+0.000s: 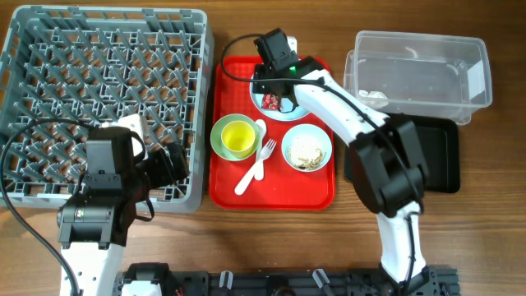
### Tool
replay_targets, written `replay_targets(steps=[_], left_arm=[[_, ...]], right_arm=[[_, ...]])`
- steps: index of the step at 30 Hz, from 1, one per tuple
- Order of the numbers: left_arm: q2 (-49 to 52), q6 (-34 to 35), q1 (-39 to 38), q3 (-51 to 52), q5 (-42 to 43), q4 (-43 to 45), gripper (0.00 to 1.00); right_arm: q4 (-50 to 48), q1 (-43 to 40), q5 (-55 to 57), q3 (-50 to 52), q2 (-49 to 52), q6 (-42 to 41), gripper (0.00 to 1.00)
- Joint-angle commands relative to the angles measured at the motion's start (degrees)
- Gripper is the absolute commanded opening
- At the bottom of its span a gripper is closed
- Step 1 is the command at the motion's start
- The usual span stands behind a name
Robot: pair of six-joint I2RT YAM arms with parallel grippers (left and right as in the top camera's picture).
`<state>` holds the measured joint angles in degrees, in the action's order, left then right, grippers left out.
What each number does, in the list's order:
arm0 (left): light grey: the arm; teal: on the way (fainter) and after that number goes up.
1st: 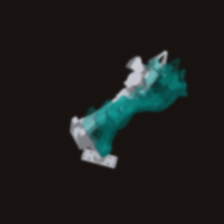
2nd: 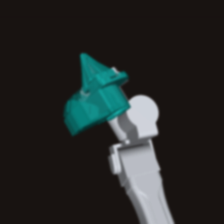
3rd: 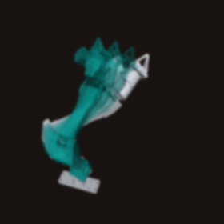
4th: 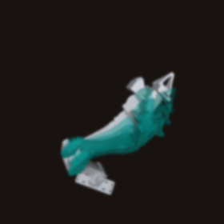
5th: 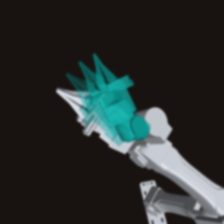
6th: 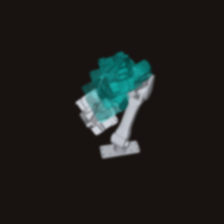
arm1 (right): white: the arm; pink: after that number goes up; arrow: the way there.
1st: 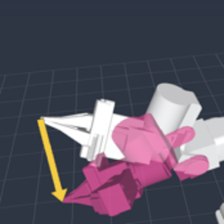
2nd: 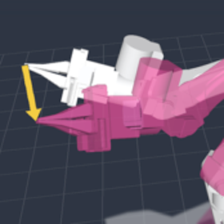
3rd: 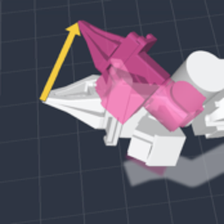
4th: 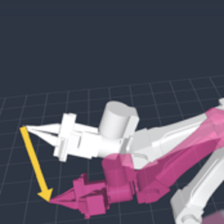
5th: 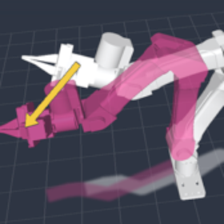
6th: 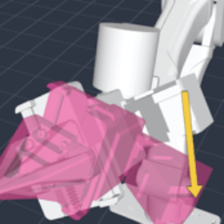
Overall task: Sort waste into correct bins and load items into the dishwasher rack
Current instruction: 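Carry the red wrapper with the right gripper into the clear bin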
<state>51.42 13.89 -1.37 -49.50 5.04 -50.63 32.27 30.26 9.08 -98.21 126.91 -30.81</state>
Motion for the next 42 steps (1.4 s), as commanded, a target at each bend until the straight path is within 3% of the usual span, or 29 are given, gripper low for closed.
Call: replay_targets(steps=[1, 8, 11, 15, 22, 32, 37, 42], left_arm=[[-0.31, 0.24, 0.37, -1.14, 0.7, -0.07, 1.0], [-0.28, 0.24, 0.37, -1.14, 0.7, -0.04, 1.0], [-0.28, 0.24, 0.37, -1.14, 0.7, -0.04, 1.0], [-0.28, 0.26, 0.37, -1.14, 0.7, -0.04, 1.0], [-0.28, 0.26, 0.37, -1.14, 0.7, -0.04, 1.0], [-0.31, 0.26, 0.37, -1.14, 0.72, -0.04, 1.0], [-0.31, 0.26, 0.37, -1.14, 0.7, -0.04, 1.0], [-0.31, 0.26, 0.37, -1.14, 0.7, -0.02, 1.0]], right_arm=[[-0.11, -0.09, 2.1, 0.31, 3.56, -2.86, 0.76], [0.02, -0.09, 1.29, 0.31, 6.19, -3.87, 0.75], [0.92, -0.09, 1.27, 0.31, 6.19, -3.89, 0.63], [2.93, -0.09, 1.31, 0.31, 6.19, -3.91, 0.38], [6.64, -0.22, 1.27, 0.2, 5.64, -3.87, 0.04], [11.56, -5.7, 3.28, -1.9, -8.31, -2.25, 0.04], [12.39, -12.96, 3.19, -1.9, -15.87, -5.42, 0.04], [14.99, -20.59, 1.88, -1.84, -17.2, -8.26, 0.04]])
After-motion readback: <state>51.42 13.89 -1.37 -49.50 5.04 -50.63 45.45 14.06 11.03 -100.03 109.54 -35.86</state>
